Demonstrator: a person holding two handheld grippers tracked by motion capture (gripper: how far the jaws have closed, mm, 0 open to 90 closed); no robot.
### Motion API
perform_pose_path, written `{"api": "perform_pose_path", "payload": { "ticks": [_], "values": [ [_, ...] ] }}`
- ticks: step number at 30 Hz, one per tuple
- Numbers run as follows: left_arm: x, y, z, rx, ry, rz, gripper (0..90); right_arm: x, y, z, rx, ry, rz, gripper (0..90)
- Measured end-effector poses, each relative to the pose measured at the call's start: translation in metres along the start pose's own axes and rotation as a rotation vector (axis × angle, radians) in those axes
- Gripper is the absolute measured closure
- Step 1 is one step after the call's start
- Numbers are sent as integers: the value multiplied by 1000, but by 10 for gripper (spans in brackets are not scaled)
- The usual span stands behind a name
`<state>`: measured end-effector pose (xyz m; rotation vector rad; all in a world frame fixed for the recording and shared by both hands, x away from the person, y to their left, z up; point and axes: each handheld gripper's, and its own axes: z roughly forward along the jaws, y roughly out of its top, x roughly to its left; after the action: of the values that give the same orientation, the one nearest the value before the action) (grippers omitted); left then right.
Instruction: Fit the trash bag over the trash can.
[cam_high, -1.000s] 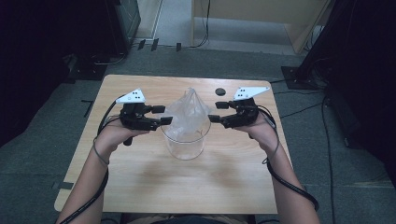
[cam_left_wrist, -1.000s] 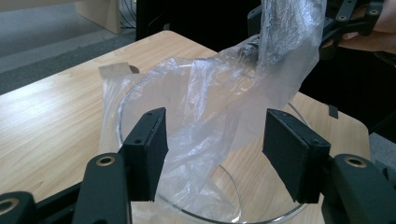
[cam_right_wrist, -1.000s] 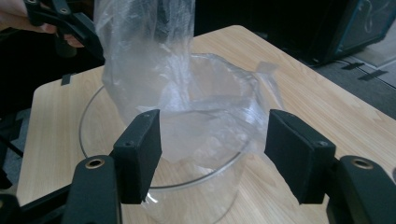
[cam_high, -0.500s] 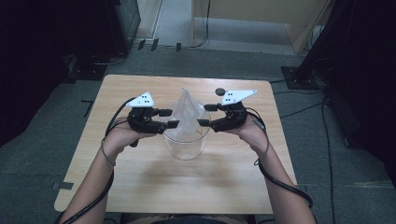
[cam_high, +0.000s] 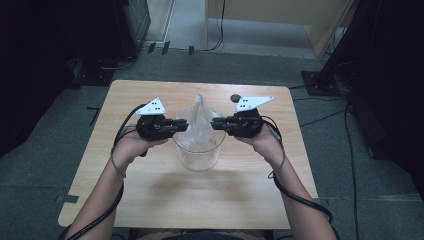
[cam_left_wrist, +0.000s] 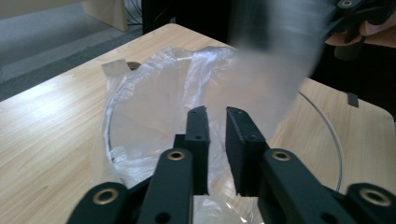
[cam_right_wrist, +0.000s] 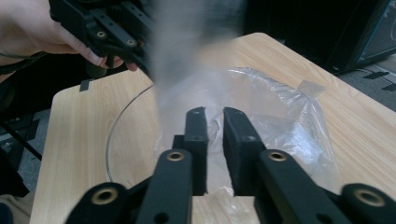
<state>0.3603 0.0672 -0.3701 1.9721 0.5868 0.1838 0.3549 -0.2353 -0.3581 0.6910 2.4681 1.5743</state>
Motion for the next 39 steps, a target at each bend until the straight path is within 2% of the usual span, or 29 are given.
{"api": "perform_pose_path", "payload": {
  "ticks": [3, 5, 7, 10, 14, 19, 21, 22, 23, 24, 29, 33, 39],
  "values": [
    [2, 1, -5, -16, 3, -7, 772, 0, 0, -1, 13, 1, -4, 879],
    [3, 3, -9, -31, 6, -2, 711, -1, -1, -3, 16, 3, 2, 900],
    [4, 4, -12, -40, -4, 4, 613, -2, -1, -5, 16, 2, 7, 900],
    [4, 3, -13, -39, -35, 20, 505, -4, 0, -8, 7, -5, 13, 900],
    [2, 1, -7, -24, -61, 36, 457, -5, 0, -10, 6, -6, 25, 900],
    [1, -2, 5, 0, -87, 30, 424, -2, 1, -7, 1, 6, 22, 900],
    [0, -3, 8, 3, -82, 29, 465, -1, 2, -7, 4, 7, 23, 900],
    [0, -3, 9, 8, -64, 37, 478, -1, 2, -7, 3, 9, 22, 900],
    [1, -3, 10, 14, -44, 33, 520, -1, 2, -7, 1, 8, 20, 900],
    [1, -4, 11, 20, -41, 23, 612, -1, 2, -8, -3, 10, 23, 900],
    [2, -5, 11, 49, -34, -5, 822, -2, 4, -12, -13, 8, 24, 900],
    [8, -7, 3, 51, -33, -42, 852, -8, 1, -17, -3, -14, 49, 900],
    [17, -8, -15, 21, -13, -83, 894, -18, -5, -28, 18, -49, 100, 900]
  ]
}}
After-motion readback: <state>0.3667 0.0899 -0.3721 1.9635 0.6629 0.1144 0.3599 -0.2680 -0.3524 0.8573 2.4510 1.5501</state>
